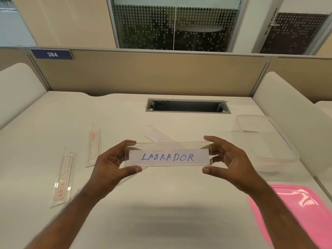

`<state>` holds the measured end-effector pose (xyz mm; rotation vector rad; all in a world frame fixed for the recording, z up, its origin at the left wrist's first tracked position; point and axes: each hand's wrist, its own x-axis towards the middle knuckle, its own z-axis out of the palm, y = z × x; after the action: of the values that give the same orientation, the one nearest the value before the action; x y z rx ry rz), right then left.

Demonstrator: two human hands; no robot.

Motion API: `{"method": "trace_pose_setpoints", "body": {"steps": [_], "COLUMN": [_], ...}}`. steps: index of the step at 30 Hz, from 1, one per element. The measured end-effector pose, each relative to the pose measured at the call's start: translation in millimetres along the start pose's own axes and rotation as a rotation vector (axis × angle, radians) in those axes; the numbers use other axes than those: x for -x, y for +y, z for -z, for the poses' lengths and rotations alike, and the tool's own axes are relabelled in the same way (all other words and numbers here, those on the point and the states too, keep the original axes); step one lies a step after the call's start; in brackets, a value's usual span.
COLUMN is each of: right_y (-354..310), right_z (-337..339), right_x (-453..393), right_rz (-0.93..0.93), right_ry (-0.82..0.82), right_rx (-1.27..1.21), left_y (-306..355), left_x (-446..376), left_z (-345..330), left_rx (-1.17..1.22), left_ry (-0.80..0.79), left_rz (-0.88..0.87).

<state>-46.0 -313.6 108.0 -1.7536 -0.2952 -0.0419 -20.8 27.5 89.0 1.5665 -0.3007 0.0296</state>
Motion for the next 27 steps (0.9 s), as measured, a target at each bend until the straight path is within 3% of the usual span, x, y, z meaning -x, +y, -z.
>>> {"method": "trace_pose_setpoints", "body": {"steps": [21, 27], "right_y": [7.7, 15.1], "right_z": [16.5, 34.7], "right_x": [5.4, 8.5], "right_rz": [0.027, -0.037], "right_ry": [0.038, 0.059], "right_rx": [-0.003, 0.021], "left_y": [-4.1, -22.9], "left_x": [-10.8, -25.9], "left_z": [-13.4, -31.1], "left_rx": [-0.043, -0.253], "left_ry": [-0.061, -0.104], "left_rz": [-0.014, 0.040]}}
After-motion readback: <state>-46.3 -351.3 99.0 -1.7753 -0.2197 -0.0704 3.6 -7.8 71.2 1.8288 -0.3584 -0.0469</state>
